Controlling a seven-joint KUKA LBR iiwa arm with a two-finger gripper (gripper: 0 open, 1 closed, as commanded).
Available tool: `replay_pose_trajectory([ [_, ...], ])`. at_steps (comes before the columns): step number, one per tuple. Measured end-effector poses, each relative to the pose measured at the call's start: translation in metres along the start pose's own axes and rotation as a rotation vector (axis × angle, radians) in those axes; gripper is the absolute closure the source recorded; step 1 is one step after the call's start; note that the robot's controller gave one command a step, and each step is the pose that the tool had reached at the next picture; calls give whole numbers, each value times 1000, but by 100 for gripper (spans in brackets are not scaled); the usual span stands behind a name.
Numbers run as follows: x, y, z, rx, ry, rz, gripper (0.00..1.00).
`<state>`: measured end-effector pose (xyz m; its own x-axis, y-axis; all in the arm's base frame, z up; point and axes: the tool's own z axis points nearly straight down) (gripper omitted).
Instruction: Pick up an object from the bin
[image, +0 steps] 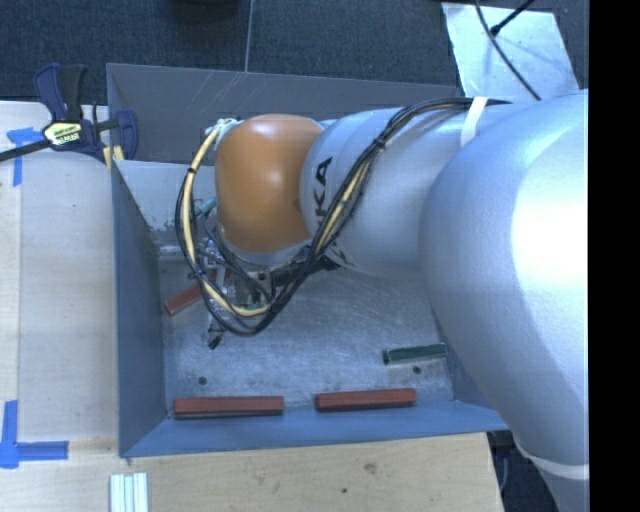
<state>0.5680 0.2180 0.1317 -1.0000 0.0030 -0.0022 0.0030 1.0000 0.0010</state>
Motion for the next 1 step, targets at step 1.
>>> replay_pose_trajectory([
  [1, -43, -5, 62, 0, 1, -307, 0],
])
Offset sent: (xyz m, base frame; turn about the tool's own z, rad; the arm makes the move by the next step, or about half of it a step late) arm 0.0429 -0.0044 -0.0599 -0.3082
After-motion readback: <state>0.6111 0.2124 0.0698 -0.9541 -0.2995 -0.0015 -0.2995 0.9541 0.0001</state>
